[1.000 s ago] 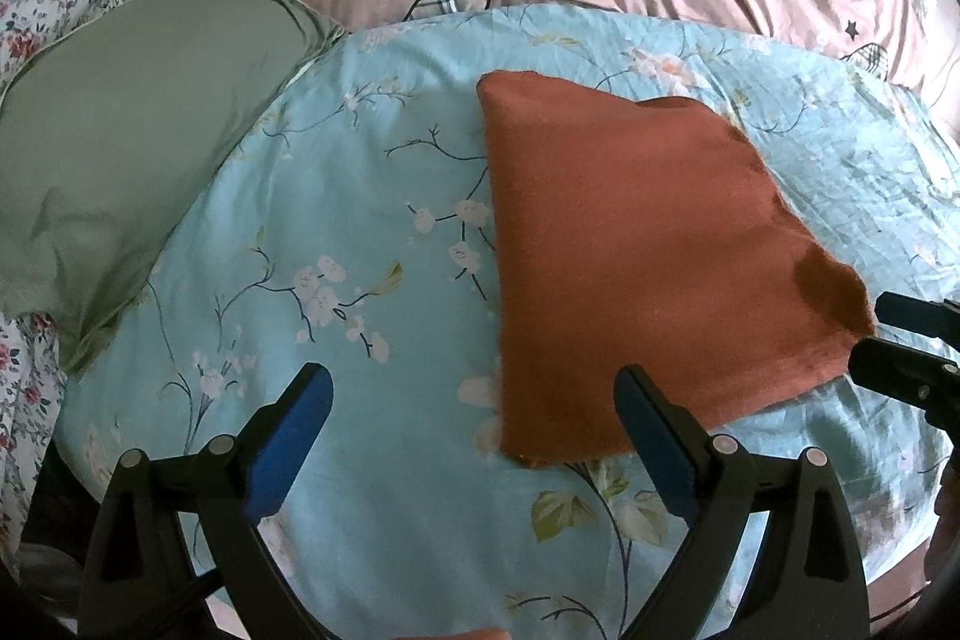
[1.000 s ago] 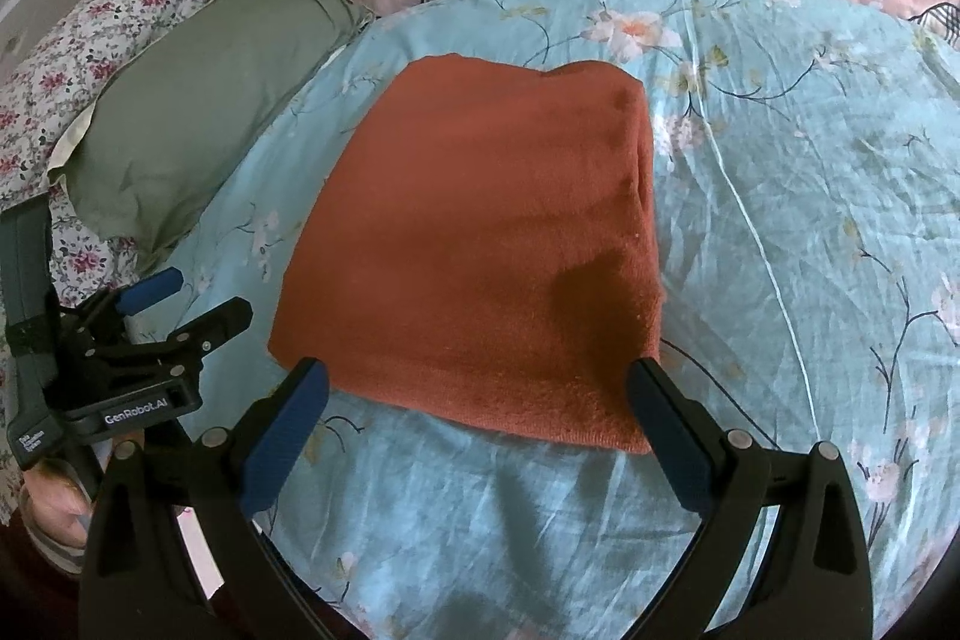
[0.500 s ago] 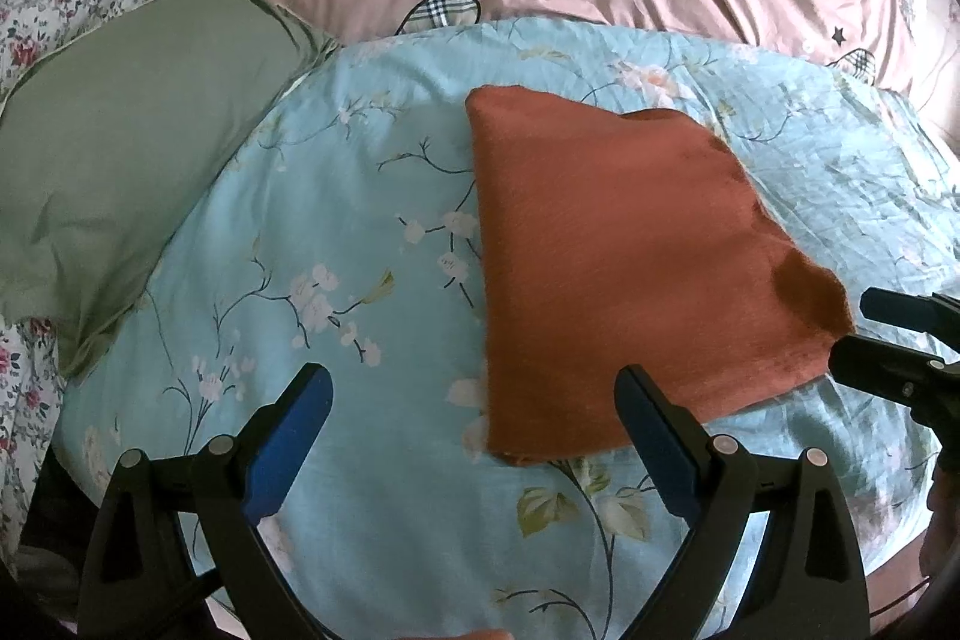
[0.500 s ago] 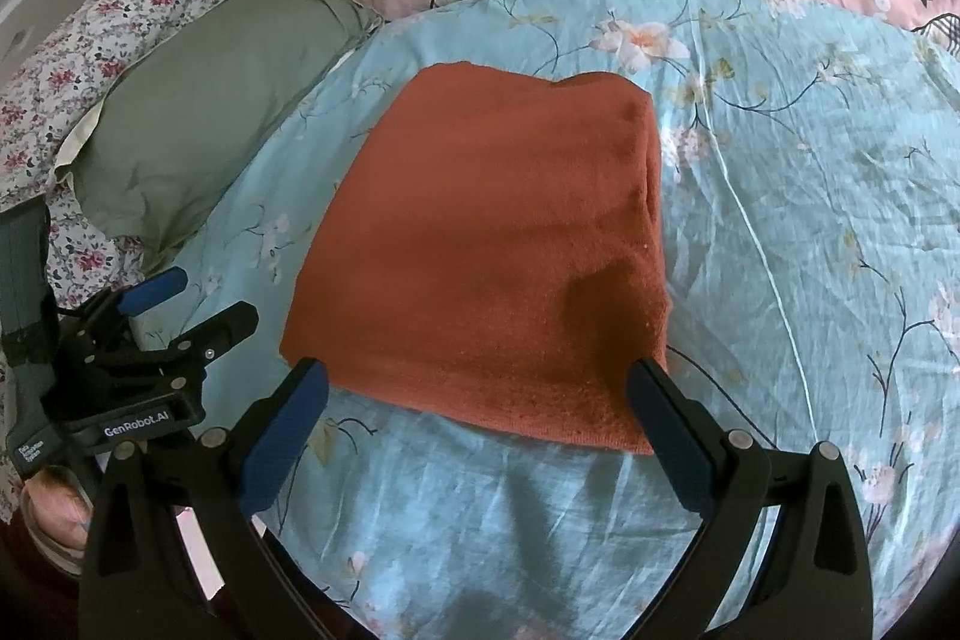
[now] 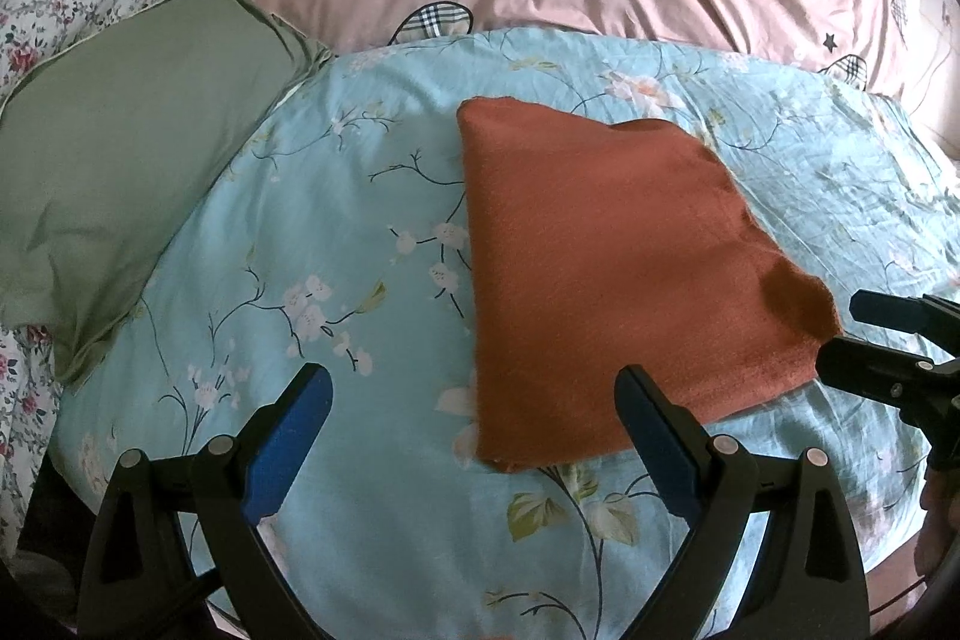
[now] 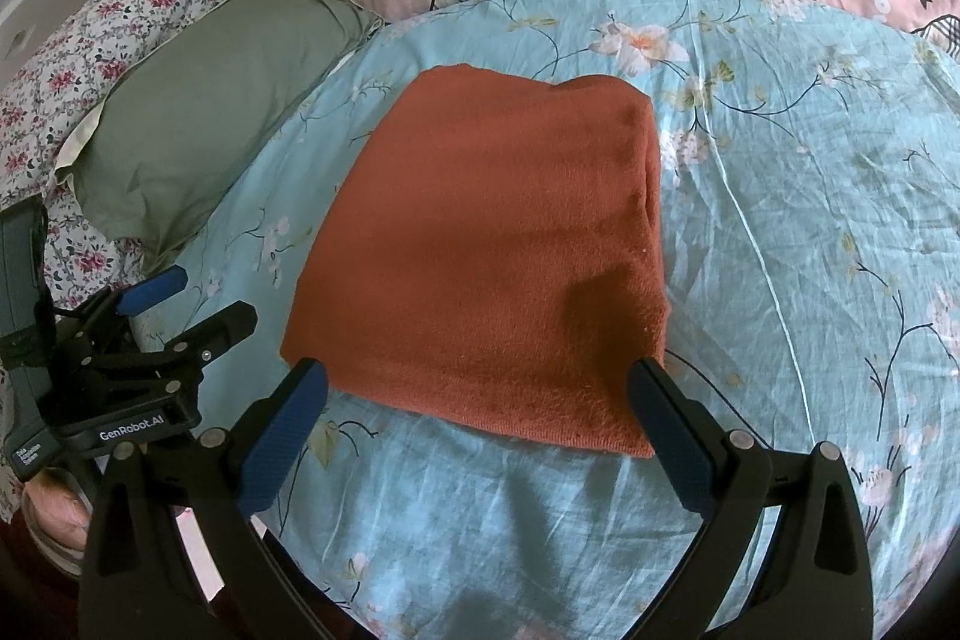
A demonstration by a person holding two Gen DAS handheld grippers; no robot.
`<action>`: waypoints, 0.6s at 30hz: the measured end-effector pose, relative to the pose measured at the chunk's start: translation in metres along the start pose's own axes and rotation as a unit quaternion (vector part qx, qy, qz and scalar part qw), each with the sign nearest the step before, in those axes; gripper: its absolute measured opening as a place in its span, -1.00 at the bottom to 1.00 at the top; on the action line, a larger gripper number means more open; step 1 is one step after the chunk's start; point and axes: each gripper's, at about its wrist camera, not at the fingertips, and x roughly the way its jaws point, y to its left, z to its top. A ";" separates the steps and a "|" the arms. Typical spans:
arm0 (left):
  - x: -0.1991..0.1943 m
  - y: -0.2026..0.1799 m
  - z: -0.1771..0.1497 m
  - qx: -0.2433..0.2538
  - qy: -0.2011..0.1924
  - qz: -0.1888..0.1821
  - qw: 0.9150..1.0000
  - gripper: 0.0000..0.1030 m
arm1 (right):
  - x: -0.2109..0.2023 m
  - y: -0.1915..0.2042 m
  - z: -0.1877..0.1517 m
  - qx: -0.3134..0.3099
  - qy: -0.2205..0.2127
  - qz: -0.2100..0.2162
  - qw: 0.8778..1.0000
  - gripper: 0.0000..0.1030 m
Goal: Fold small clothes
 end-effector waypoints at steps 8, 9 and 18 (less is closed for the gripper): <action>0.000 0.000 0.000 -0.001 0.000 0.000 1.000 0.86 | 0.000 -0.001 0.001 0.000 0.001 0.000 1.000 0.95; 0.000 0.000 0.000 0.000 0.000 0.000 1.000 0.86 | 0.000 -0.001 0.001 0.000 0.001 0.000 1.000 0.95; 0.000 -0.001 0.000 -0.001 0.000 0.001 1.000 0.86 | 0.005 -0.004 0.001 -0.001 0.005 0.000 1.000 0.95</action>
